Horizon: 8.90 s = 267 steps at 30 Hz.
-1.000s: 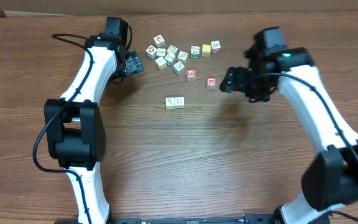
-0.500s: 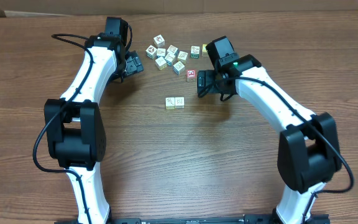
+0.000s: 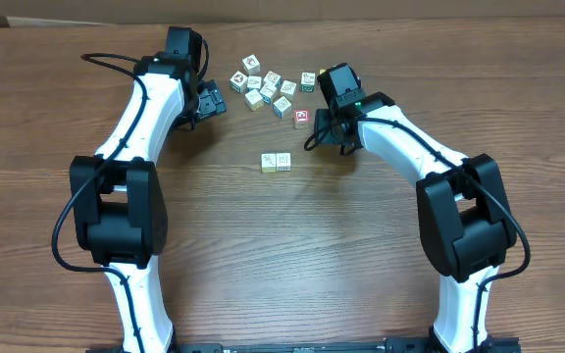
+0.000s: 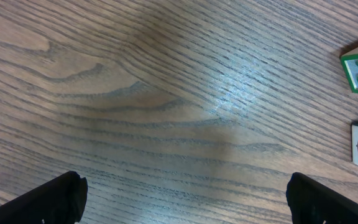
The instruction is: Form a horizontal line
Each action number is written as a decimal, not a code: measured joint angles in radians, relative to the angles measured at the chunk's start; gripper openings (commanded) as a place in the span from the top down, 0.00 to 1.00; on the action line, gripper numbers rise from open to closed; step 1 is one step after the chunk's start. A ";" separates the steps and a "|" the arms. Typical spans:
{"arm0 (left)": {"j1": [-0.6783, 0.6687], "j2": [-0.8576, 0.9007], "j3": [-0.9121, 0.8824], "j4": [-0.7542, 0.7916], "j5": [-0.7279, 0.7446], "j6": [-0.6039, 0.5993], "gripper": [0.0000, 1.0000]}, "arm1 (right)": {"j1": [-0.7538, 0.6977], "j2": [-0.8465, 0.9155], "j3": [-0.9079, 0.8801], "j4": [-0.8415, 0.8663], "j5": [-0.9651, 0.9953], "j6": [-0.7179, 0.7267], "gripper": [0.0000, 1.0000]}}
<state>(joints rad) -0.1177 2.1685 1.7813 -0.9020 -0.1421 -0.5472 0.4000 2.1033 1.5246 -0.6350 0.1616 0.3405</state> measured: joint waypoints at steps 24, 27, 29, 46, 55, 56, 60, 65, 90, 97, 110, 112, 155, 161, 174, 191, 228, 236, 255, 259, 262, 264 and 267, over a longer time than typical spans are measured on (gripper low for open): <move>0.000 0.000 0.000 0.000 0.000 0.000 0.00 | 0.000 0.054 0.000 0.035 0.021 0.000 0.60; 0.000 0.000 0.000 0.000 0.000 0.000 0.00 | 0.000 0.054 0.000 0.020 0.022 0.000 0.60; 0.000 0.000 0.000 0.000 0.000 0.000 0.00 | 0.000 0.054 0.000 0.015 0.023 -0.001 0.60; 0.000 0.000 0.000 0.000 0.000 0.000 0.00 | 0.000 0.047 0.000 -0.014 0.026 -0.001 0.71; 0.000 0.000 0.000 0.000 0.000 0.000 0.00 | 0.000 -0.023 0.000 -0.121 0.019 0.035 0.72; 0.000 0.000 0.000 0.000 0.000 0.000 0.00 | 0.000 -0.029 0.000 -0.138 0.018 0.047 0.72; 0.000 0.000 0.000 0.000 0.000 0.000 0.00 | 0.000 -0.036 0.000 -0.211 -0.018 0.098 0.72; 0.000 0.000 0.000 0.000 0.000 0.000 0.00 | 0.000 -0.036 0.000 -0.277 -0.088 0.194 0.72; 0.000 0.000 0.000 0.000 0.000 0.000 0.00 | 0.007 -0.036 -0.016 -0.264 -0.158 0.465 0.40; 0.000 0.000 0.000 0.000 0.000 0.000 0.00 | 0.007 -0.036 -0.035 -0.249 -0.120 0.437 0.36; 0.000 0.000 0.000 0.000 0.000 0.000 0.00 | 0.006 -0.036 -0.035 -0.325 -0.218 0.418 0.41; 0.000 0.000 0.000 0.000 0.000 0.000 0.00 | 0.006 -0.036 -0.035 -0.318 -0.234 0.418 0.41; 0.000 0.000 0.000 0.000 0.000 0.000 0.00 | -0.050 -0.038 0.089 -0.426 -0.328 -0.160 0.00; 0.000 0.000 0.000 0.000 0.000 0.000 0.00 | -0.042 -0.038 0.089 -0.388 -0.300 -0.222 0.03; 0.000 0.000 0.000 0.000 0.000 0.000 0.00 | -0.027 -0.038 0.036 -0.336 -0.283 -0.423 0.27; 0.000 0.000 0.000 0.000 0.000 0.000 0.00 | -0.003 -0.038 -0.044 -0.201 -0.257 -0.480 0.55; 0.000 0.000 0.000 0.000 0.000 0.000 0.00 | -0.003 -0.038 -0.045 -0.218 -0.246 -0.365 0.68; 0.000 0.000 0.000 0.000 0.000 0.000 0.00 | -0.003 -0.038 -0.045 -0.175 -0.247 -0.321 0.67; 0.000 0.000 0.000 0.000 0.000 0.000 0.00 | -0.003 -0.038 -0.046 -0.178 -0.259 -0.288 0.40; 0.000 0.000 0.000 0.000 0.000 0.000 0.00 | -0.003 -0.038 -0.046 -0.227 -0.242 -0.349 0.43; 0.000 0.000 0.000 0.000 0.000 0.000 0.00 | -0.003 -0.038 -0.046 -0.236 -0.230 -0.375 0.51; 0.000 0.000 0.000 0.000 0.000 0.000 0.00 | -0.003 -0.038 -0.046 -0.235 -0.224 -0.379 0.51; 0.000 0.000 0.000 0.000 0.000 0.000 0.00 | -0.003 -0.038 -0.046 -0.215 -0.220 -0.386 0.49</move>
<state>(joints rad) -0.1177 2.1685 1.7813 -0.9024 -0.1421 -0.5472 0.3973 2.0655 1.4788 -0.8501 -0.0589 -0.0452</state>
